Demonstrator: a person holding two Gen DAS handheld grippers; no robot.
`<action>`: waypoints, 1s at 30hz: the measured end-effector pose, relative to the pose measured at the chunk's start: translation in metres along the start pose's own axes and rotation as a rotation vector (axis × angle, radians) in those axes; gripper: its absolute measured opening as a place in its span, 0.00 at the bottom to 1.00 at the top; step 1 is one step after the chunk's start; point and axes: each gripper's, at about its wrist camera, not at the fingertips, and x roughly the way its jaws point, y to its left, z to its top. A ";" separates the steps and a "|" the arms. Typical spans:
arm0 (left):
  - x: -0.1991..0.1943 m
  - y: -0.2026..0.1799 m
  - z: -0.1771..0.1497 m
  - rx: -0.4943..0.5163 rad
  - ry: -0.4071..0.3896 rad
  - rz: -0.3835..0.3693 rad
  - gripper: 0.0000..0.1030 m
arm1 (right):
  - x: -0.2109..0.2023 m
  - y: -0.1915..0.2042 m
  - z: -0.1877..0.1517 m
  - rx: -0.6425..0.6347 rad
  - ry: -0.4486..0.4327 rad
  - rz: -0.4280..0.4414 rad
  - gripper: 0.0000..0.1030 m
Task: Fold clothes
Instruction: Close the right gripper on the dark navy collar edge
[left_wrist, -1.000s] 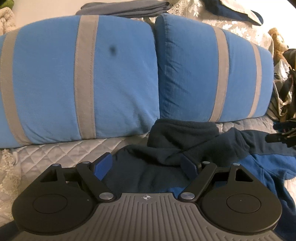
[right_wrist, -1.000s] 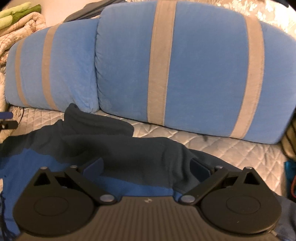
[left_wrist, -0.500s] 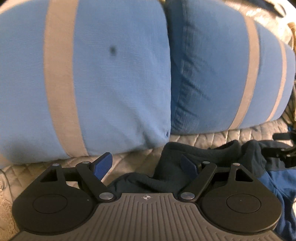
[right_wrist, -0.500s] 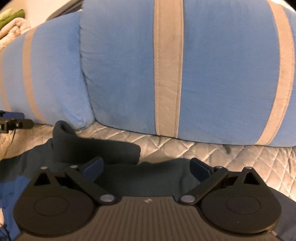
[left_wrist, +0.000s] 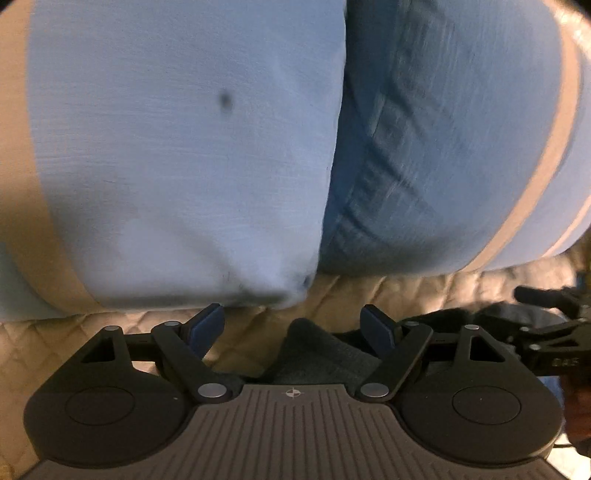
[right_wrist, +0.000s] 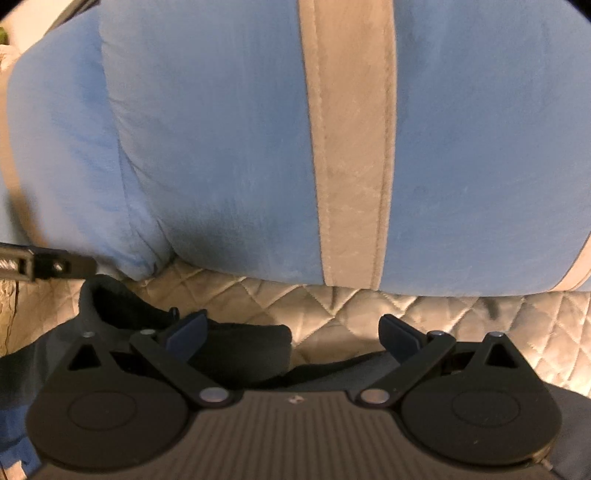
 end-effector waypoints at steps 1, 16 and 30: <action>0.004 -0.001 -0.002 0.006 0.007 0.009 0.78 | 0.005 0.001 0.001 0.012 0.009 -0.003 0.98; 0.026 -0.015 -0.034 0.064 -0.004 0.093 0.77 | 0.026 0.009 -0.010 0.035 0.061 -0.021 0.88; 0.011 -0.009 -0.055 0.147 -0.081 0.220 0.20 | 0.007 0.005 -0.032 -0.028 0.050 -0.027 0.07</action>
